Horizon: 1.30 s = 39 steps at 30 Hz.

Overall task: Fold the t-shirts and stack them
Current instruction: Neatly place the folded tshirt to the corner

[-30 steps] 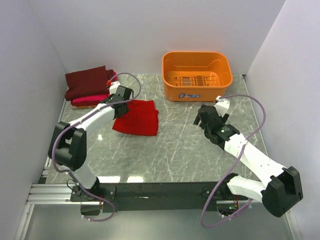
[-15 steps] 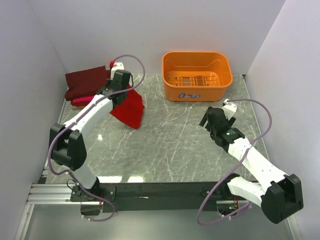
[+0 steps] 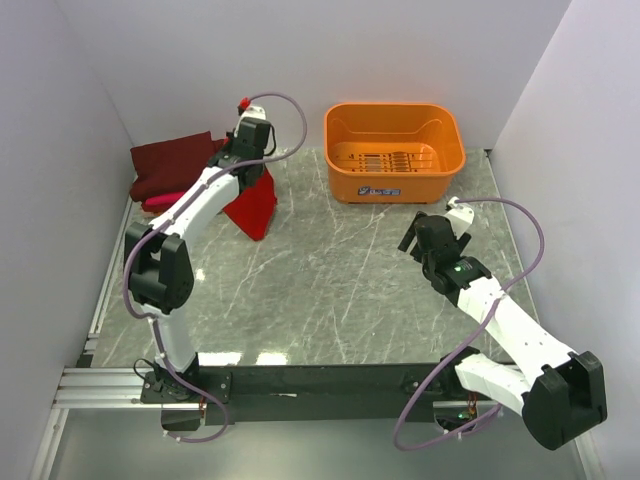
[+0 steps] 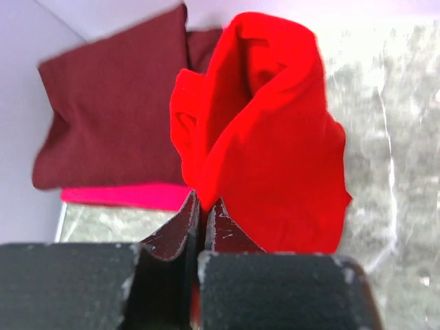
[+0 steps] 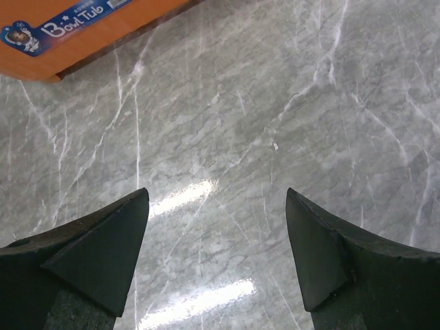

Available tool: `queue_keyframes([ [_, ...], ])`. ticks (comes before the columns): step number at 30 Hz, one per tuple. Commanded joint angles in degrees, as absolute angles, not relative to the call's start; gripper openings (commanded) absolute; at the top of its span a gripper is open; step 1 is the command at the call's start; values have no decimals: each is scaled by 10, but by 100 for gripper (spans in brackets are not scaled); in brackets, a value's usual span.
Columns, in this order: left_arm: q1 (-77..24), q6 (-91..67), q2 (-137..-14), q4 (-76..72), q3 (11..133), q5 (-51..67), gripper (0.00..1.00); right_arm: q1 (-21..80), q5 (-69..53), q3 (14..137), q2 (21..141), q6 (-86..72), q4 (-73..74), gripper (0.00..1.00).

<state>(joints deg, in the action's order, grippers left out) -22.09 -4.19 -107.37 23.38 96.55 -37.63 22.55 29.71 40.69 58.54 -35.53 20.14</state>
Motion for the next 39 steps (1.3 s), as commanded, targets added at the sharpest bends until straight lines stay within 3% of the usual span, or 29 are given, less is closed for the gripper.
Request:
queue_keyframes([
  [1, -210, 18, -1071, 204, 1029, -394, 1, 220, 300, 403, 585, -350, 182, 87],
  [24, -141, 31, -1104, 220, 1189, -316, 1, 218, 314, 400, 601, -352, 181, 87],
  [39, -39, 40, -1225, 194, 1245, -341, 1, 217, 329, 402, 597, -354, 197, 87],
])
